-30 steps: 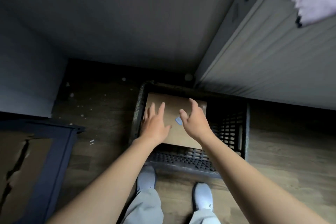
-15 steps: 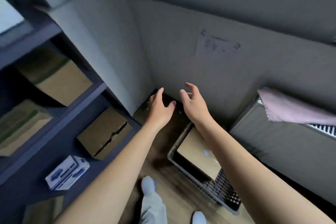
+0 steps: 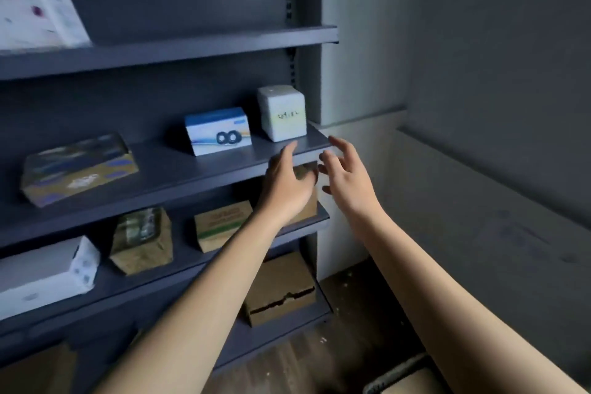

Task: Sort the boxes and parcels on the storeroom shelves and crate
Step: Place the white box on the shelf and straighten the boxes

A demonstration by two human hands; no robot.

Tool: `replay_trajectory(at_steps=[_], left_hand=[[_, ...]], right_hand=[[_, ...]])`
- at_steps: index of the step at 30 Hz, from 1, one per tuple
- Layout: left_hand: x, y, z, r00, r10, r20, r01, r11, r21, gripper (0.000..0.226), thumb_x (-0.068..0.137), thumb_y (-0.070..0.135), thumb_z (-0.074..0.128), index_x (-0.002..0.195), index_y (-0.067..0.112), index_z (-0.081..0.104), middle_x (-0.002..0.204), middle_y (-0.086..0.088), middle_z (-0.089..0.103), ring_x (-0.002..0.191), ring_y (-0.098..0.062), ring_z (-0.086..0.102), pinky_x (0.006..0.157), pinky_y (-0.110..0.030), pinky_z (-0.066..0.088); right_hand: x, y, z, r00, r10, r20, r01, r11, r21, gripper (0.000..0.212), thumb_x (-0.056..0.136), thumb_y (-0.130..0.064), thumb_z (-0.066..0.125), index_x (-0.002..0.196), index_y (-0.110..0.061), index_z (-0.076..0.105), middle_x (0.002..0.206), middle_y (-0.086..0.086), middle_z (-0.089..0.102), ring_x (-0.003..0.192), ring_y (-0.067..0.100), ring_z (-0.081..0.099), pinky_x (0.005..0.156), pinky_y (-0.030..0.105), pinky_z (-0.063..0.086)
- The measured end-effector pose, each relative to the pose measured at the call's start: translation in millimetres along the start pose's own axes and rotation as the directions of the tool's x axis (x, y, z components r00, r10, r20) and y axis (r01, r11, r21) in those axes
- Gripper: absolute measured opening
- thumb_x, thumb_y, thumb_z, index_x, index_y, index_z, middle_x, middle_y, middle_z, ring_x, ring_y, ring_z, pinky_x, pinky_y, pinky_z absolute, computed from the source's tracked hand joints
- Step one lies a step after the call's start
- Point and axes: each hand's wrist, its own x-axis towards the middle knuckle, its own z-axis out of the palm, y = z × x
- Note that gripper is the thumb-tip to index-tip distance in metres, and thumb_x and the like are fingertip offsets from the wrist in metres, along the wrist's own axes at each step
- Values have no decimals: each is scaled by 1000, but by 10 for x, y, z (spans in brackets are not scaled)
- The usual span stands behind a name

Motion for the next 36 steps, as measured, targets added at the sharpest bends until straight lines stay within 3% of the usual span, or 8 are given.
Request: replay_trajectory(at_steps=[6, 11, 19, 23, 27, 32, 34, 36], left_hand=[[165, -60, -1286, 987, 87, -133, -83, 996, 34, 61, 95, 29, 55, 150, 27, 26, 152, -1, 31, 134, -13, 36, 107, -27, 31], [329, -186, -2258, 960, 161, -227, -149, 986, 71, 58, 96, 24, 54, 149, 25, 29, 152, -2, 32, 140, -13, 30, 102, -19, 24], [619, -438, -3615, 916, 225, -332, -189, 972, 138, 56, 95, 23, 54, 147, 23, 32, 151, 0, 33, 138, -13, 32, 104, -21, 26], [798, -596, -4091, 887, 201, -415, -161, 978, 129, 52, 95, 23, 55, 144, 24, 36, 148, -1, 37, 136, -13, 35, 101, -22, 29], [1064, -686, -4469, 841, 187, -508, -143, 982, 124, 47, 93, 14, 55, 138, 17, 41, 141, -6, 44, 130, -18, 42, 103, -26, 34], [1406, -731, -4808, 821, 59, -568, -30, 998, 60, 54, 95, 17, 54, 145, 13, 35, 147, -9, 40, 129, -21, 44, 91, -23, 36], [1527, -778, -4877, 832, 10, -554, 32, 997, 66, 61, 94, 19, 53, 149, 13, 27, 153, -8, 34, 135, -21, 39, 99, -27, 38], [1653, -825, -4933, 846, -47, -531, 99, 993, 70, 68, 93, 23, 53, 152, 15, 20, 156, -6, 30, 140, -22, 34, 109, -34, 34]], right_hand=[[121, -638, 1037, 986, -144, 78, 141, 989, 37, 38, 101, -35, 44, 138, -29, 45, 129, 0, 60, 116, 13, 59, 103, 45, 46], [221, -1161, 1856, 965, -245, 97, 240, 969, 65, 35, 101, -32, 44, 136, -28, 46, 121, 0, 63, 110, 14, 62, 96, 41, 51], [532, -1880, 2973, 929, -354, 113, 346, 935, 82, 35, 101, -33, 45, 135, -28, 48, 115, -5, 61, 112, 14, 60, 102, 46, 46], [741, -2076, 3362, 910, -389, 145, 384, 921, 58, 36, 101, -31, 45, 137, -25, 47, 116, -2, 60, 114, 15, 58, 104, 42, 46], [995, -2202, 3614, 899, -409, 154, 412, 911, 12, 38, 101, -27, 47, 139, -19, 46, 114, -3, 60, 100, 13, 56, 92, 27, 43], [1407, -2227, 3855, 887, -409, 212, 429, 901, -58, 39, 100, -19, 49, 137, -9, 47, 129, 7, 59, 114, 16, 55, 85, 14, 35], [1575, -2227, 3956, 891, -385, 238, 416, 905, -93, 40, 99, -19, 50, 136, -6, 47, 127, 7, 58, 118, 19, 54, 84, 15, 35], [1743, -2235, 4073, 901, -349, 257, 391, 910, -138, 46, 98, -25, 52, 139, -5, 44, 135, 12, 53, 125, 26, 50, 94, 25, 36]])
